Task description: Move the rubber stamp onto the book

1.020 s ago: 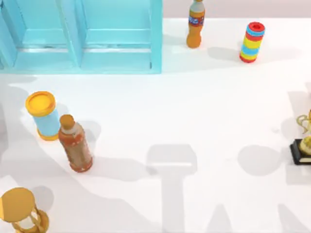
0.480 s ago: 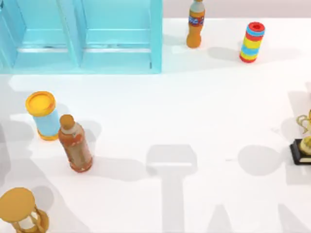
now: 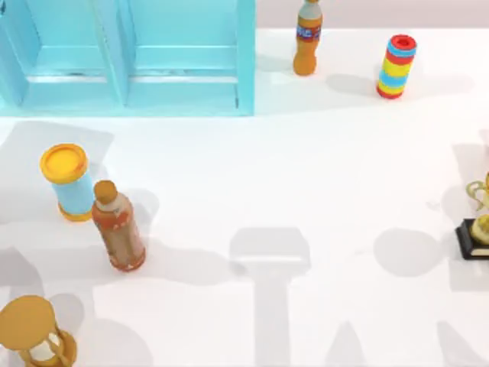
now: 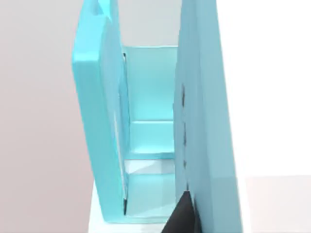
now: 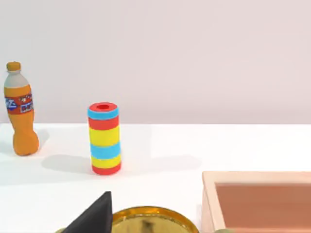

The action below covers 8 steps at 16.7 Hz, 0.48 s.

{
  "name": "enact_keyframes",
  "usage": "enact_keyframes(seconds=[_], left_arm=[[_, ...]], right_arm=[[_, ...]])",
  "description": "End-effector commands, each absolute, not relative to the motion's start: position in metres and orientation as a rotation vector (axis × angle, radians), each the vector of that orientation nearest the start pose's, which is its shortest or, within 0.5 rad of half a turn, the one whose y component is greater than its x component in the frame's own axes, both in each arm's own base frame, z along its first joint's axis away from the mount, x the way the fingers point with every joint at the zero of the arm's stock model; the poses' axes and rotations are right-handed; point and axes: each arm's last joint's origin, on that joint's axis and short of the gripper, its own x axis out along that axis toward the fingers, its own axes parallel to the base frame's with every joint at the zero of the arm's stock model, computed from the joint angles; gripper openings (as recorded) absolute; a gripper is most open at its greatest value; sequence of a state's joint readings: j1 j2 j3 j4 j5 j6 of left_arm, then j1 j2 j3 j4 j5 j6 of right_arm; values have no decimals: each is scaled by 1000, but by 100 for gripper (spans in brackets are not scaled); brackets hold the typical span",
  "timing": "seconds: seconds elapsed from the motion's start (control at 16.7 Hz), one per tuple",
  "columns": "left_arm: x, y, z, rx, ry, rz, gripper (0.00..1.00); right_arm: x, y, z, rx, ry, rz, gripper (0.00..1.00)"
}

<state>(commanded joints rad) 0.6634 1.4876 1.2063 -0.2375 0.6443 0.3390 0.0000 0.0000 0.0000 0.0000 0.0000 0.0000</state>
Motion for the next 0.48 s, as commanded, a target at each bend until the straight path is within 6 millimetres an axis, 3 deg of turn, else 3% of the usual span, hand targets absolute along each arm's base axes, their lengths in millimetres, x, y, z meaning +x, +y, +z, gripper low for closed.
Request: enact_keyframes(seconds=[0.12,0.48], left_arm=[[266,192,314,19,391,-45,0],[269,190,313,30,393,-53,0]], right_arm=[[106,-1,160,0,0,0,100],[106,-1,160,0,0,0,100]])
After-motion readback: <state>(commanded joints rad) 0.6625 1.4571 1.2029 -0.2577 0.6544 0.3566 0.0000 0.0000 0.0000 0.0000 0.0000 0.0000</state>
